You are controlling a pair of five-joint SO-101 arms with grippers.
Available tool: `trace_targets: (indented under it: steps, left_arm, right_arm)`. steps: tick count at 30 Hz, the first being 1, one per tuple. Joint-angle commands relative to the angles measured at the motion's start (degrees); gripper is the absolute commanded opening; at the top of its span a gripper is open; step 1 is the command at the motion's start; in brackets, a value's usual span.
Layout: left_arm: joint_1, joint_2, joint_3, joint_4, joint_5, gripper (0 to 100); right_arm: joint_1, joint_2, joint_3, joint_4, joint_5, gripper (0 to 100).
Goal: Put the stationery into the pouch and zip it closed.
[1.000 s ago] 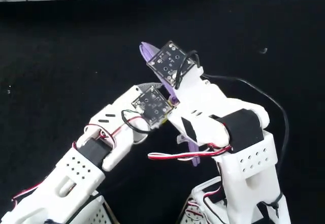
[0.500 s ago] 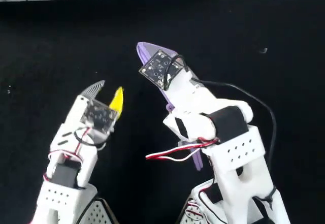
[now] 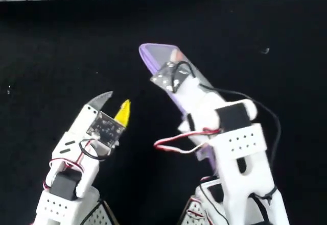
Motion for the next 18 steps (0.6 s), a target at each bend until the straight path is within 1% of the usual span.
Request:
trace_targets:
  steps: [1,4,7,9,13,18]
  left_arm:
    - [4.88,0.26,0.04,-3.6,-0.7,17]
    - [9.8,0.35,0.13,-4.31,-1.32,17]
    - [15.43,0.35,0.13,-4.31,-5.54,17]
    - [17.89,0.35,0.22,-4.31,-7.12,17]
    - [19.38,0.35,-0.22,-4.48,-7.47,17]
    - [19.38,1.93,-0.75,-7.91,-7.21,17]
  right_arm:
    - [5.19,-1.19,0.84,-0.97,3.08,1.1]
    - [8.09,-1.19,1.8,-0.88,5.1,1.1]
    - [9.67,-1.27,1.54,1.23,7.03,1.1]
    - [9.76,-1.98,1.19,2.99,8.0,1.1]
    - [9.58,-6.73,1.01,4.4,8.0,1.1]
    - [8.18,-9.54,1.27,6.51,6.33,1.1]
